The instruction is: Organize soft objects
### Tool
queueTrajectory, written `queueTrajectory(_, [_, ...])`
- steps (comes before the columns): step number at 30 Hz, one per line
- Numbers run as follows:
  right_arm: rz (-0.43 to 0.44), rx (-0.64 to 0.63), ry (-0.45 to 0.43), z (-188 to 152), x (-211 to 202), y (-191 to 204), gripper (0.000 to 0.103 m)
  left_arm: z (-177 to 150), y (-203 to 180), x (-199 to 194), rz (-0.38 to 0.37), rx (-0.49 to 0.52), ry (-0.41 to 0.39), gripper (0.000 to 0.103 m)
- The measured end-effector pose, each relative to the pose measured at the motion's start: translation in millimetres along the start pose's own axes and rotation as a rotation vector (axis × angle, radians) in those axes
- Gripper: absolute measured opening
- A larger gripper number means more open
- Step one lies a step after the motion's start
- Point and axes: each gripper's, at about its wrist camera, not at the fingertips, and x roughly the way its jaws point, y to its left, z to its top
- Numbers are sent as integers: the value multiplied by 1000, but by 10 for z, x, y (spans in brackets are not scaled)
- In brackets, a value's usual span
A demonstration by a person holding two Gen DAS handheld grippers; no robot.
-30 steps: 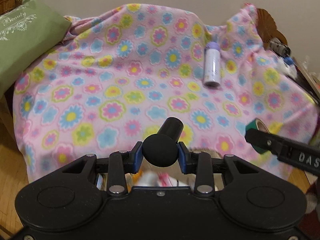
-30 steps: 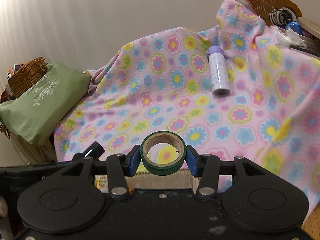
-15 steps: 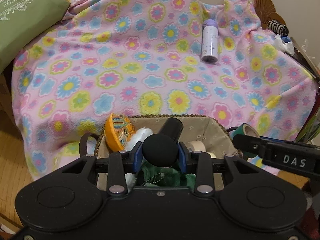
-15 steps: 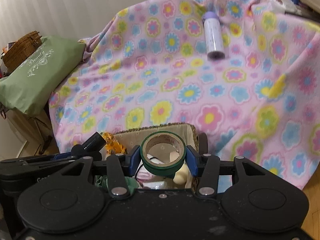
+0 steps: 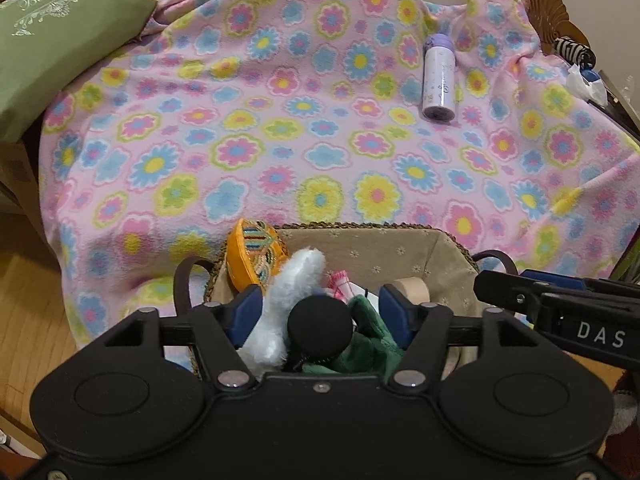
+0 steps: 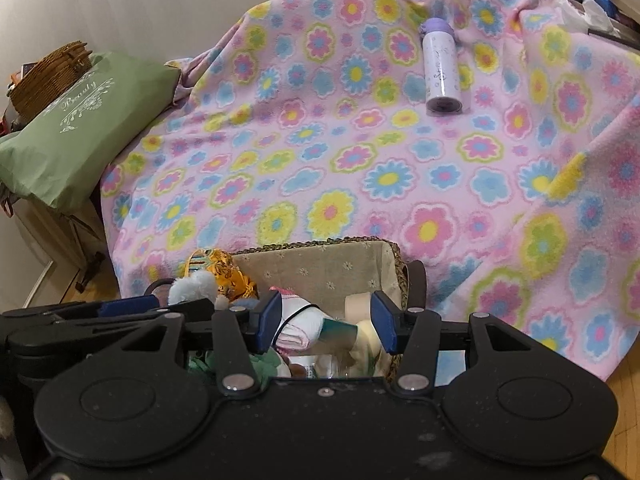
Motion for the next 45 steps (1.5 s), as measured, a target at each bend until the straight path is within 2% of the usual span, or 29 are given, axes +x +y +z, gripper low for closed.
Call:
queueTrajectory(2, [-6, -5, -4, 1, -15, 0, 54, 4, 8, -11, 10, -7, -3, 78])
queueTrajectory(8, [-39, -24, -30, 17, -63, 9, 63, 24, 23, -47, 29, -13, -20, 90])
queueTrajectory(22, [-83, -56, -58, 18, -115, 15, 76, 29, 71, -99, 83, -38, -52, 98])
queueTrajectory(33, [-99, -49, -60, 7, -133, -9, 83, 23, 79, -83, 110, -35, -30, 98])
queueTrajectory(41, [-130, -52, -57, -1, -134, 1, 93, 20, 75, -66, 126, -35, -23, 99])
queueTrajectory(45, [-138, -51, -48, -10, -126, -2, 94, 13, 105, -59, 135, -38, -15, 99])
